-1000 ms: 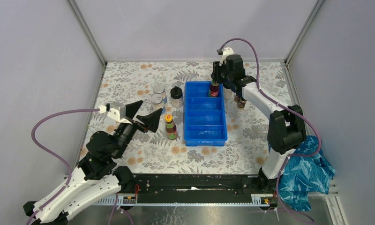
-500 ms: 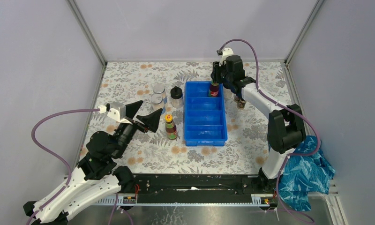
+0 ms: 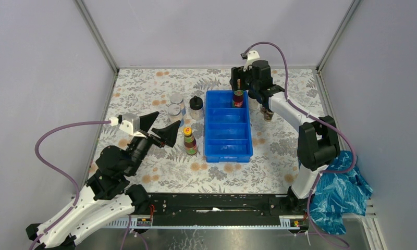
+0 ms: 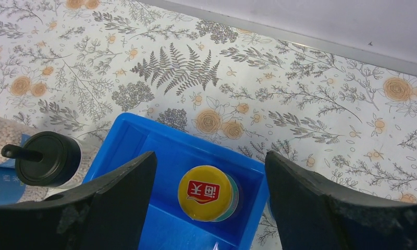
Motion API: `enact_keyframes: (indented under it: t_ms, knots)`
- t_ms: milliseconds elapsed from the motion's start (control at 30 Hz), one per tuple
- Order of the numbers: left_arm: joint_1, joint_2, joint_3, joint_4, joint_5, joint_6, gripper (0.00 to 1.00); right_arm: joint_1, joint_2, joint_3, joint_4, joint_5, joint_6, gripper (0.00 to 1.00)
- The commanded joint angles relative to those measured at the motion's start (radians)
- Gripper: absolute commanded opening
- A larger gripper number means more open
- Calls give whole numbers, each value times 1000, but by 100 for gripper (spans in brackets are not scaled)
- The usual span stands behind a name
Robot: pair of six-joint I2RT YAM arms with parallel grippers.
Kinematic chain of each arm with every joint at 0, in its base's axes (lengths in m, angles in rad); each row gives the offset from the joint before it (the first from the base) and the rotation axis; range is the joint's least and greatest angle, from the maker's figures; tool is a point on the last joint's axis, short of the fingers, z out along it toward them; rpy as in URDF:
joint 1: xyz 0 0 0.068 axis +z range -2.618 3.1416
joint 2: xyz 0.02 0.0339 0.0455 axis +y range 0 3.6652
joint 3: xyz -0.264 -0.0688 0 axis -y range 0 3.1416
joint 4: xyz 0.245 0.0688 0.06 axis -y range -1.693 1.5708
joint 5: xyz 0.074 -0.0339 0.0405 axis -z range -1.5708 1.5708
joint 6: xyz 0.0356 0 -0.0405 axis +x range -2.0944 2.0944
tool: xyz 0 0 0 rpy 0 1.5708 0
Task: Organize the condiment bottles
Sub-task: Place the bottle in the storage box, then pick up the bottle from the center of the board.
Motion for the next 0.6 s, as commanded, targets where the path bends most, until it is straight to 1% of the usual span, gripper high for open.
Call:
enact_keyframes:
  t_ms: [0,167,267,400,567]
  knots:
    - [-5,2,-4,13,7,27,98,-4,-53,83,14,-33,-18,84]
    - [-6,-4,-5,13,-5,24,98,5,-92,165,-51,-58,-24,84]
    - [-7,-10,4,5,-6,10,98,28,-138,186,-91,-71,-70,85]
    - [-7,-7,40,-48,11,-14,98,67,-237,153,-134,-95,-98,85]
    - [-6,-32,74,-120,33,-56,98,181,-384,42,-212,-88,-140,85]
